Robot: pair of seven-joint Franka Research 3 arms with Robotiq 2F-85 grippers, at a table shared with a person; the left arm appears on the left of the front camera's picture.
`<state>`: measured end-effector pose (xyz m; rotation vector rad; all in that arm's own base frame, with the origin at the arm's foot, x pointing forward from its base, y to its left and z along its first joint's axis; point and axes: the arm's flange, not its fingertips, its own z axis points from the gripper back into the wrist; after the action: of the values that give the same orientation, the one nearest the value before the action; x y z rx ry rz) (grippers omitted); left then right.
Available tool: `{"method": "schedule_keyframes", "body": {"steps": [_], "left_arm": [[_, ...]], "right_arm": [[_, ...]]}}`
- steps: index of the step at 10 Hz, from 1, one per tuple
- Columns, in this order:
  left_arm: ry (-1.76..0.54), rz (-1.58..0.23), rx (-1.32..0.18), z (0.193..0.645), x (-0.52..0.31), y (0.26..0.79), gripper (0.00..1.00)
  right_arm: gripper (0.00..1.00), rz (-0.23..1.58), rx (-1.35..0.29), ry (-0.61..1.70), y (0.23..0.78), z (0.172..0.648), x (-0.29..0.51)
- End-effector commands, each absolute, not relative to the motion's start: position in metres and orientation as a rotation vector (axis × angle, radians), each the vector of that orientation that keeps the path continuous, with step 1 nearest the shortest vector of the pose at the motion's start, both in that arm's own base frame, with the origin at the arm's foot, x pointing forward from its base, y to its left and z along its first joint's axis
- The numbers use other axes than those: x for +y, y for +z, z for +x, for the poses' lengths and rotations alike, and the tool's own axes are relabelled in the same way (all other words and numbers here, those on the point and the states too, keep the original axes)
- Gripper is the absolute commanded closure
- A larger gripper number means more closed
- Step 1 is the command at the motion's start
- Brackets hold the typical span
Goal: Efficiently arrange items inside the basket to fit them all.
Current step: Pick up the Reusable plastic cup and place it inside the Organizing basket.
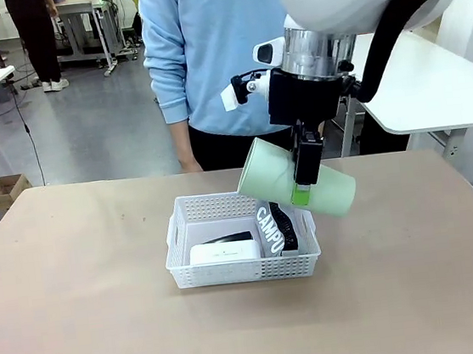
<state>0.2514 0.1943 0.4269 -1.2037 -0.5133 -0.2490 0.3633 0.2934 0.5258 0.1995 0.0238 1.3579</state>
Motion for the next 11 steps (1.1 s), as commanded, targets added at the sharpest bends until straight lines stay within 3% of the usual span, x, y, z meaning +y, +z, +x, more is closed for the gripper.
{"method": "schedule_keyframes", "body": {"steps": [1,6,9,11], "left_arm": [[-0.247,-1.221,-0.523,0.250,0.193,0.429,0.00],[-0.247,-1.221,-0.523,0.250,0.193,0.429,0.00],[-0.247,-1.221,-0.523,0.250,0.193,0.429,0.00],[-0.247,-1.221,-0.523,0.250,0.193,0.429,0.00]], "right_arm": [[0.16,0.206,0.011,1.340,0.527,0.357,0.291],[0.16,0.078,-0.019,1.322,0.513,0.412,0.360],[0.16,-0.109,-0.033,1.284,0.506,0.448,0.430],[0.16,-0.174,0.002,1.288,0.476,0.474,0.462]]}}
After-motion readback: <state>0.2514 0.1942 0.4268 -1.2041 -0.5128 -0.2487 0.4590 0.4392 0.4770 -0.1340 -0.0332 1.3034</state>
